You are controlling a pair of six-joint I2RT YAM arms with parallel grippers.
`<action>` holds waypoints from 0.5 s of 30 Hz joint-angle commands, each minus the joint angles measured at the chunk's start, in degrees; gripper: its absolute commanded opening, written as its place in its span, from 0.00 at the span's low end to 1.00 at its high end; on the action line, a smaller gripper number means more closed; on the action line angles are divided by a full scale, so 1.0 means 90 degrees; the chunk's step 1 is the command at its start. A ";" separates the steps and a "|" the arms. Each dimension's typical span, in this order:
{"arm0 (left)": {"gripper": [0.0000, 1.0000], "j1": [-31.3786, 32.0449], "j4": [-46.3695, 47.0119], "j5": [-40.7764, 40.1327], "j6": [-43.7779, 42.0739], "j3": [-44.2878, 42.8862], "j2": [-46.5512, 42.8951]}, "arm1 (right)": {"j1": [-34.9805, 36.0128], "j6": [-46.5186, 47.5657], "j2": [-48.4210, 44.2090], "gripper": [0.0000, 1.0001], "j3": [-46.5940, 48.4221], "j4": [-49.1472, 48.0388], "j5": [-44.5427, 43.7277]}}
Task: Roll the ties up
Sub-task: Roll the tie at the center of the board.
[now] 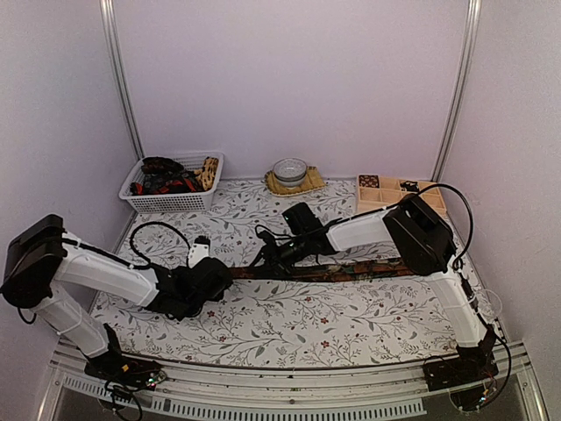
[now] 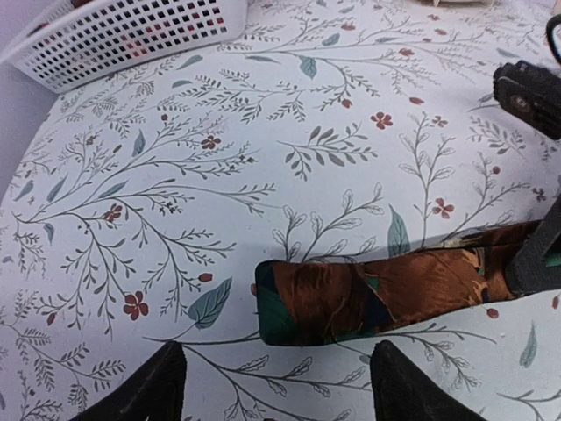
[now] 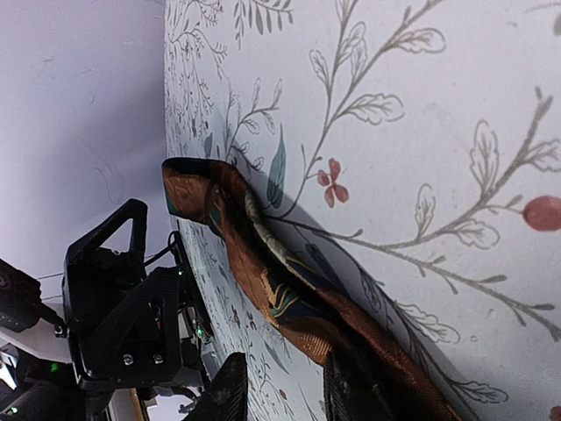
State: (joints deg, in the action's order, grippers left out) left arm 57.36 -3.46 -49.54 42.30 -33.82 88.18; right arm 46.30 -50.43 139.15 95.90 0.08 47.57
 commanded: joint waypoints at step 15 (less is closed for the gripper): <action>0.72 -0.2239 0.2065 0.3046 0.1684 0.2293 -0.2803 | -0.0218 -0.0323 0.0584 0.30 -0.0253 -0.0012 -0.0123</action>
State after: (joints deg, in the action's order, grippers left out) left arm 41.95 12.43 -31.92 54.76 -13.15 60.97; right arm 44.99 -52.80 139.15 94.85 -2.17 48.62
